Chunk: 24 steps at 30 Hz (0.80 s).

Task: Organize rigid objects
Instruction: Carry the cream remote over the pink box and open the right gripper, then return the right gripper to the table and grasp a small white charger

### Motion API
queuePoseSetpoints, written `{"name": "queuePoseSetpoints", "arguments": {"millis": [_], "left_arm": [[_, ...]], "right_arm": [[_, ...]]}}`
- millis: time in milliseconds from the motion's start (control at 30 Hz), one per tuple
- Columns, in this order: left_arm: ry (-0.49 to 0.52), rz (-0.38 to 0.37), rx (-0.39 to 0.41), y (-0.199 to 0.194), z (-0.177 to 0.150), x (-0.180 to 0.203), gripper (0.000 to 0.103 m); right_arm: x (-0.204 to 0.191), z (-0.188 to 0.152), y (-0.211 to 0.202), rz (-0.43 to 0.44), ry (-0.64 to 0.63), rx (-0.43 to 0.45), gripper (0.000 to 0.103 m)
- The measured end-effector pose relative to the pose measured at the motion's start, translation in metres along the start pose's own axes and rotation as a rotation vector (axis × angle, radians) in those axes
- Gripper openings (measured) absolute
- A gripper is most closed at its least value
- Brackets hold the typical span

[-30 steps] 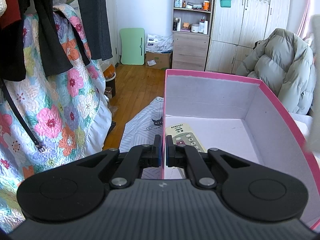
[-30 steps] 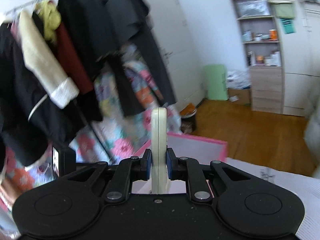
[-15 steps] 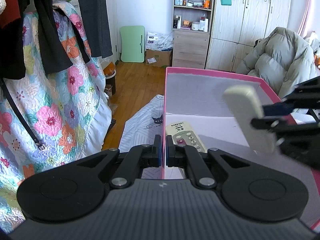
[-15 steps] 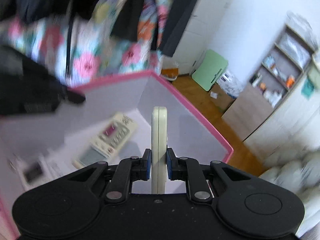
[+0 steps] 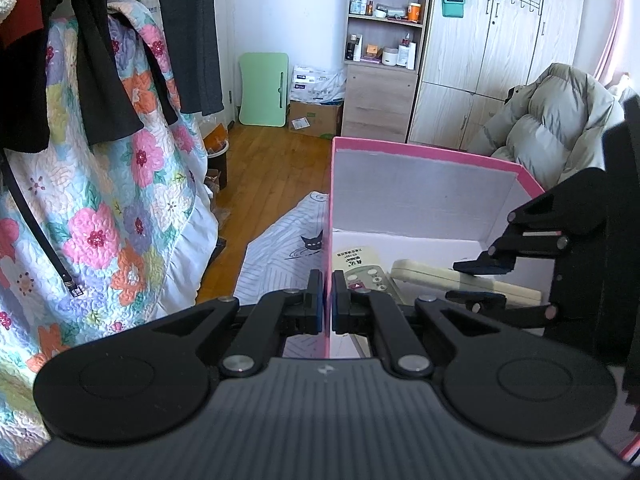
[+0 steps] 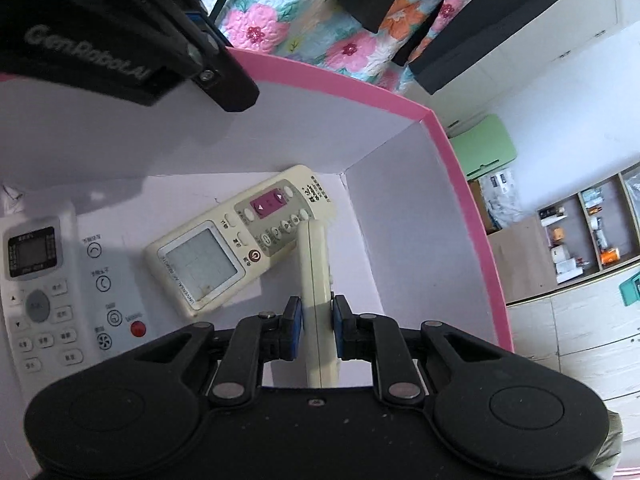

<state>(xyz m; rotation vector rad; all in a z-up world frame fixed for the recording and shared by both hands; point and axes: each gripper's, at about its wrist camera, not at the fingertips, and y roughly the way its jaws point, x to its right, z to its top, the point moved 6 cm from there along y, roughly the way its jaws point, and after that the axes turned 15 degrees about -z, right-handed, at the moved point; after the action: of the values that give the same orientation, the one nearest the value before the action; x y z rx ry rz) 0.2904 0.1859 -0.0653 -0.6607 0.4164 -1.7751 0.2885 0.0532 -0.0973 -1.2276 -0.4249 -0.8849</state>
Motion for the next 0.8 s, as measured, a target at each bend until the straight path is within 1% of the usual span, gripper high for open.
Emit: {"name": "queuePoseSetpoints", "arguments": {"millis": [133, 233, 300, 367, 533, 600, 667, 733, 800], "left_arm": [[-0.003, -0.003, 0.002, 0.000, 0.000, 0.001, 0.003], [-0.004, 0.002, 0.005, -0.001, 0.000, 0.000, 0.003], [-0.019, -0.014, 0.009, -0.001, 0.000, -0.001, 0.003], [-0.022, -0.016, 0.011, -0.001, 0.000, 0.000, 0.004], [-0.022, -0.015, 0.013, 0.001, -0.001, 0.002, 0.004], [-0.024, -0.015, 0.014, 0.000, -0.001, 0.001, 0.004], [-0.028, -0.018, 0.015, 0.000, -0.001, 0.001, 0.004], [-0.028, -0.017, 0.015, -0.001, -0.001, 0.001, 0.004], [-0.025, -0.016, 0.014, -0.001, -0.001, 0.000, 0.004]], "right_arm": [[-0.001, 0.002, 0.000, -0.005, 0.000, -0.016, 0.019], [-0.005, 0.008, 0.007, -0.013, -0.005, -0.042, 0.019], [-0.005, 0.009, 0.009, 0.010, 0.013, -0.053, 0.022], [-0.004, 0.011, 0.010, 0.067, 0.064, -0.076, 0.024], [0.004, 0.011, 0.002, 0.235, 0.205, -0.115, 0.020], [0.010, 0.011, 0.002, 0.282, 0.267, -0.129, 0.019], [0.017, 0.007, 0.005, 0.325, 0.357, -0.147, 0.019], [0.026, -0.002, 0.005, 0.411, 0.482, -0.176, 0.019], [0.039, -0.010, -0.002, 0.475, 0.614, -0.160, 0.020]]}}
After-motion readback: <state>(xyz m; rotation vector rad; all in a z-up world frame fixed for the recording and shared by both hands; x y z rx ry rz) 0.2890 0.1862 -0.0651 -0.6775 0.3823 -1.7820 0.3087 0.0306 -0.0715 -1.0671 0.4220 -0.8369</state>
